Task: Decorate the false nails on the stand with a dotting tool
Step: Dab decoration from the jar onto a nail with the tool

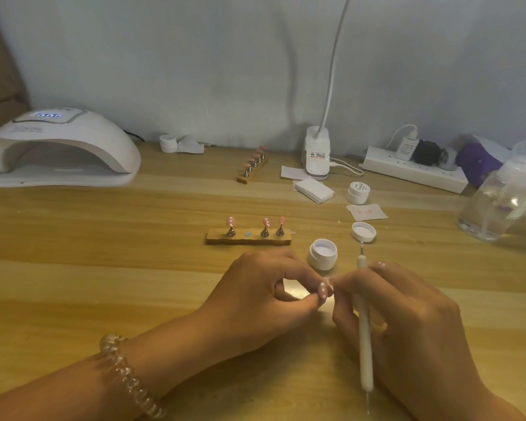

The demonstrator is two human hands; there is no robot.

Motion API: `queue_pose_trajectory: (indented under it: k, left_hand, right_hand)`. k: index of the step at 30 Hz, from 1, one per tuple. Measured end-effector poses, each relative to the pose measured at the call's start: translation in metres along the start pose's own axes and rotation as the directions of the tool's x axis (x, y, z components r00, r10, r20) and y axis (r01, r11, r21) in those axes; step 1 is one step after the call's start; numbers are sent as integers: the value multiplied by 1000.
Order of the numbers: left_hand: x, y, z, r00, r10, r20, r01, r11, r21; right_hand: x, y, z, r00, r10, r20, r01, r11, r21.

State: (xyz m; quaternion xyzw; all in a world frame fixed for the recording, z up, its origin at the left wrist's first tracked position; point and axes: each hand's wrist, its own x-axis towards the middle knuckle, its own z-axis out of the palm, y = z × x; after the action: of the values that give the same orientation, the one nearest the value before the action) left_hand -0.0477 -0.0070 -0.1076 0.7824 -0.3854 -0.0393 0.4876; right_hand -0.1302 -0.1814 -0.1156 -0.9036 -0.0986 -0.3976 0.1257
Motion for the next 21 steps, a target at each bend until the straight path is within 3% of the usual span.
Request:
queue_pose_trajectory:
  k: [21]
  left_hand:
    - [1, -2, 1, 1000, 22, -6, -22, 1000, 3]
  right_hand:
    - [0, -2, 1, 1000, 4, 24, -5, 999, 32]
